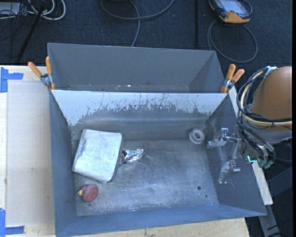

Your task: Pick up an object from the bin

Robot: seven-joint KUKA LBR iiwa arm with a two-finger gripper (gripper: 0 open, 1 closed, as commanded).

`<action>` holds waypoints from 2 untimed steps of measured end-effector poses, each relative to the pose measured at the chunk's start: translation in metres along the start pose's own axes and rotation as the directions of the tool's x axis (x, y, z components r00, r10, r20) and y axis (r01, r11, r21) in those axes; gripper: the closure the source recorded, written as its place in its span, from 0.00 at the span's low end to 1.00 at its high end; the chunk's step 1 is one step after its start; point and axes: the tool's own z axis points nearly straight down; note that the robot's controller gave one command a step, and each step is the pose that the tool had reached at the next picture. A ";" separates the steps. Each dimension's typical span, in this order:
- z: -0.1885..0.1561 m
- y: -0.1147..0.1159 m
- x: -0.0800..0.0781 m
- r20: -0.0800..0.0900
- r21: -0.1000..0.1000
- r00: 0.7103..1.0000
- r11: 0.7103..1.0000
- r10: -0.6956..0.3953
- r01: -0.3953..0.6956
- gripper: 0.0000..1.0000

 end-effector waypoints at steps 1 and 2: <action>0.047 0.059 -0.073 0.006 -0.003 0.970 0.970 0.242 -0.242 0.00; 0.049 0.149 -0.112 0.010 -0.002 0.998 0.999 0.055 -0.055 0.00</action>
Offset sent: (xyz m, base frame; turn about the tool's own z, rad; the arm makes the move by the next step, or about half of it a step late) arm 0.0722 0.0556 -0.0450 0.2487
